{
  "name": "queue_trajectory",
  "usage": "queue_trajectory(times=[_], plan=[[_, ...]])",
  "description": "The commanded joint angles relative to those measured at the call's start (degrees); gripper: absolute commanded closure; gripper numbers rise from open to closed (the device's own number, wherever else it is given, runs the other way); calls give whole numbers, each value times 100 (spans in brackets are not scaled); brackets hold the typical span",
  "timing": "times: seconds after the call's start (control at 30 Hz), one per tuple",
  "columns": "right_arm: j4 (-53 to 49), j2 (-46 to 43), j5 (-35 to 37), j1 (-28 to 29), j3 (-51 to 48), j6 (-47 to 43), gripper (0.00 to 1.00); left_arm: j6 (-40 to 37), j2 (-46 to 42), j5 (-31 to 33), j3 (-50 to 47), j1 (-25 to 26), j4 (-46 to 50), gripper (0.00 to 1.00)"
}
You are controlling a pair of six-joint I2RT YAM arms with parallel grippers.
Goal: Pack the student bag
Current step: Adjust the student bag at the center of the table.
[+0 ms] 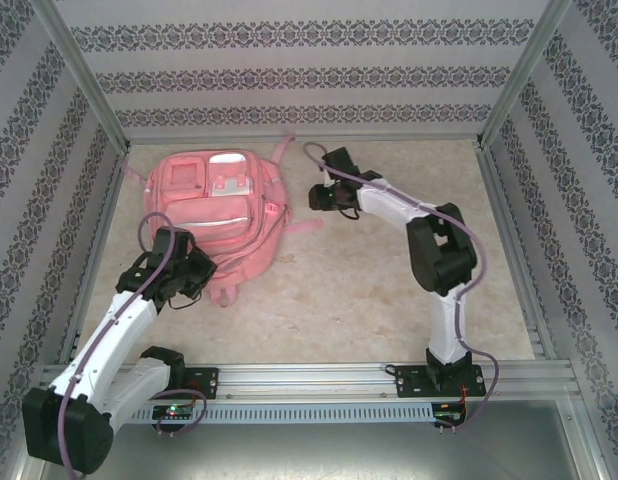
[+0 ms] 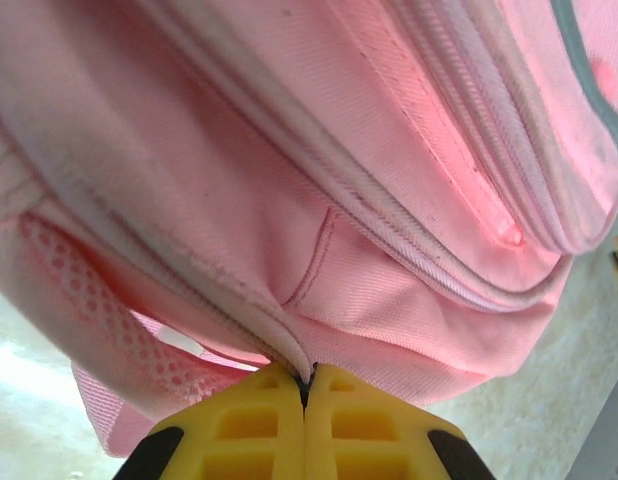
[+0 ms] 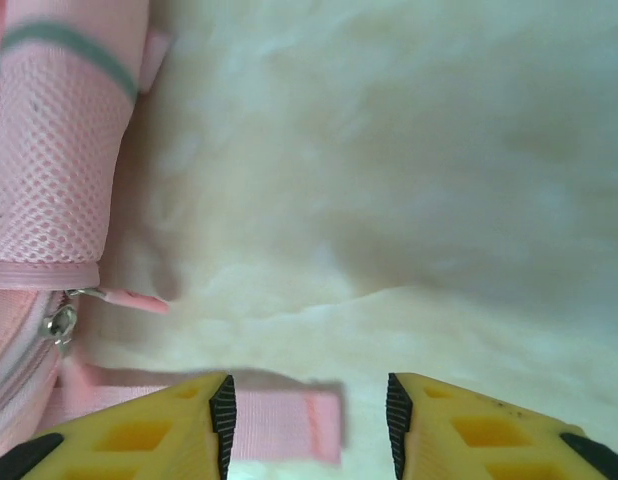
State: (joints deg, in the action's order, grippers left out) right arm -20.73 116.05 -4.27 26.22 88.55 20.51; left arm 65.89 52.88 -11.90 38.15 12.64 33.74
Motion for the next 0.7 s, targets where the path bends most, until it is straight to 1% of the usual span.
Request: queue_trajectory(times=[0.0,0.07,0.17,0.27,0.33,0.37,0.43,0.5,0.53,0.6,0.63,0.67], plan=[[210,-803,542,-30,-447,201,53,378,408,216,232,621,-1178,100],[272,-1216,684,-113,-776,238,49,407,846,430,505,1073,-1319,100],[289,-1780,908,-214,-1224,260,47,420,1548,603,976,1599,-1492,100],[298,-2317,1129,-317,-1647,269,44,249,2097,766,1481,2044,-1475,100],[331,-2637,1221,-408,-1911,279,43,178,2430,757,1787,2235,-1388,100],[342,-2789,1241,-460,-2051,298,42,118,2599,718,1915,2295,-1335,98],[329,-3064,1297,-578,-2269,337,37,-30,2827,609,2132,2362,-1258,85],[302,-3341,1397,-688,-2488,372,29,-231,2924,551,2308,2383,-1174,63],[308,-3490,1463,-743,-2615,370,23,-347,2921,579,2402,2383,-1071,49],[298,-3761,1539,-854,-2824,374,16,-640,2856,811,2634,2383,-687,25],[283,-3897,1574,-913,-2927,379,11,-818,2804,970,2801,2383,-403,10],[280,-4046,1591,-971,-3025,375,3,-1009,2750,1092,2950,2375,-124,0]])
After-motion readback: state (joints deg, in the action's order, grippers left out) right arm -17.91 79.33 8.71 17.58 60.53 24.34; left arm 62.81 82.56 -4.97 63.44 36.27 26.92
